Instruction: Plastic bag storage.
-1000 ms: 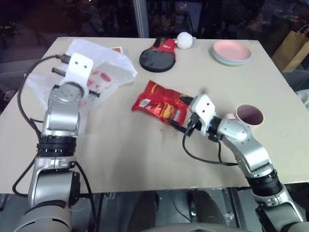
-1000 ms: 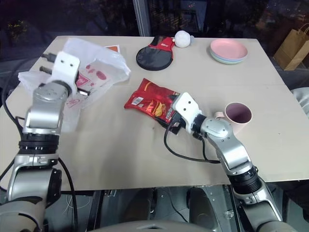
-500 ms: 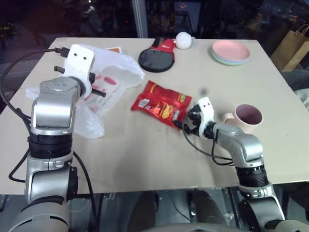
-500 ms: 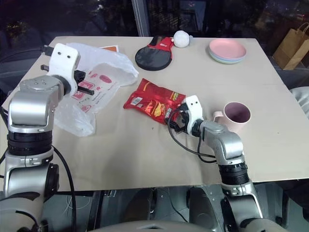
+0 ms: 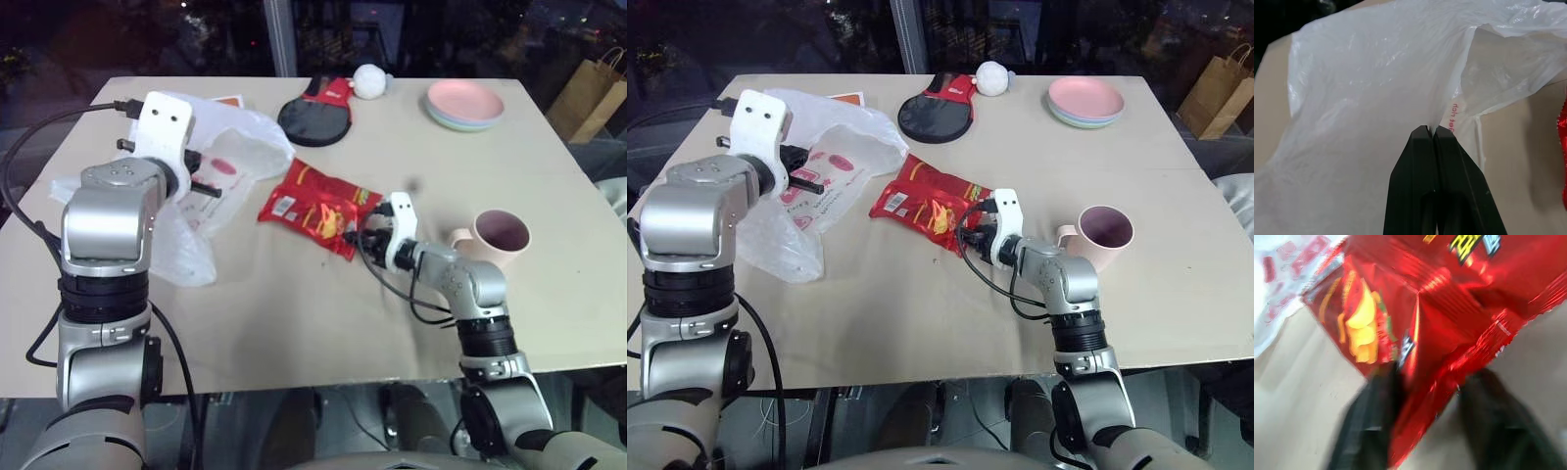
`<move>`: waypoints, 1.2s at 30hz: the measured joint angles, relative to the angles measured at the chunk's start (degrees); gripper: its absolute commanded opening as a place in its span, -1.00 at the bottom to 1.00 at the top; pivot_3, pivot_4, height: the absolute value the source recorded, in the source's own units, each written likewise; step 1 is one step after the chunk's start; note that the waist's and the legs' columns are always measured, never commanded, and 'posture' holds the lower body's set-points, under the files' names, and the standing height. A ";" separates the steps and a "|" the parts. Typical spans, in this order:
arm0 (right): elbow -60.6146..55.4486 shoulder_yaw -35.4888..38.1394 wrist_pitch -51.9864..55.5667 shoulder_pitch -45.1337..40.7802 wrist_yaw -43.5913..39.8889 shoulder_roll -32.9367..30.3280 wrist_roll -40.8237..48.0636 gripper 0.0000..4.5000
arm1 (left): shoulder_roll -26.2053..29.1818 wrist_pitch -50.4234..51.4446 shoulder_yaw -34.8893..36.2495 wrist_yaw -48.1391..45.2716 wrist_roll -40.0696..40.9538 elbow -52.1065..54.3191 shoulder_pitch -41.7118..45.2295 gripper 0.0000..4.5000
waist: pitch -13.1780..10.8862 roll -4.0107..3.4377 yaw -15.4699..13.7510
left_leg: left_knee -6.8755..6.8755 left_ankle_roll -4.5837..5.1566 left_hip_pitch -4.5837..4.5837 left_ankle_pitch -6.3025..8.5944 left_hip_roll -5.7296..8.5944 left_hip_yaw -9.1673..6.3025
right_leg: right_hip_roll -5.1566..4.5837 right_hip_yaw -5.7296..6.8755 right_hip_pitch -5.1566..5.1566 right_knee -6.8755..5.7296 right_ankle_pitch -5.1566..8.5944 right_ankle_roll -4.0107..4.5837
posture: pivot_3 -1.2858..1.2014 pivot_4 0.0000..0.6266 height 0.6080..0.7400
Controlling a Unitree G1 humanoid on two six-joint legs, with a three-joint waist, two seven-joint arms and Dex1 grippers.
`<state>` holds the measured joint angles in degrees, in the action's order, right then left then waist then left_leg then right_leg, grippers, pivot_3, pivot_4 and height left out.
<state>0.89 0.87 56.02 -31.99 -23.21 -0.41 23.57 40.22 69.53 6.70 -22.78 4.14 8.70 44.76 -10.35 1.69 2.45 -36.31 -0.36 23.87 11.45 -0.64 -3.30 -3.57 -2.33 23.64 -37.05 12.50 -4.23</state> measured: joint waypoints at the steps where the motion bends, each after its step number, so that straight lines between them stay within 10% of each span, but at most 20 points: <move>1: -1.10 0.11 0.98 0.13 -0.28 -0.01 1.12 -0.99 | 0.13 0.22 0.27 -0.43 0.69 -0.12 0.34 -1.00 | 0.00 0.00 0.00 | 0.00 0.00 0.00 0.00 0.00 0.00 | 0.00 0.00 0.00 0.00 0.00 0.00 | 0.03 -0.52 1.00; 22: -9.71 0.48 11.21 -3.81 -0.74 1.44 16.96 -0.99 | 0.38 8.98 6.20 -7.73 16.46 -4.74 9.94 -1.00 | -0.04 -0.05 0.17 | 0.03 0.00 0.03 0.00 -0.01 -0.01 | 0.01 0.02 0.06 0.00 0.00 0.00 | 0.03 -0.52 1.00; 36: 41.23 -8.09 -18.64 -31.15 -7.36 9.25 1.68 -0.99 | -6.16 18.09 8.73 -3.61 22.39 4.34 8.99 -1.00 | -0.08 -0.08 0.44 | 0.13 -0.03 0.03 0.01 0.01 0.00 | 0.01 -0.03 0.11 0.07 -0.01 0.02 | 0.03 -0.52 1.00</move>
<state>42.12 -7.22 37.38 -63.14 -30.57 8.84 25.25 34.06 87.63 15.43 -26.39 26.53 13.04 53.75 -10.44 1.61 2.88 -36.18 -0.40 23.90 11.45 -0.63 -3.30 -3.56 -2.36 23.75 -36.98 12.49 -4.21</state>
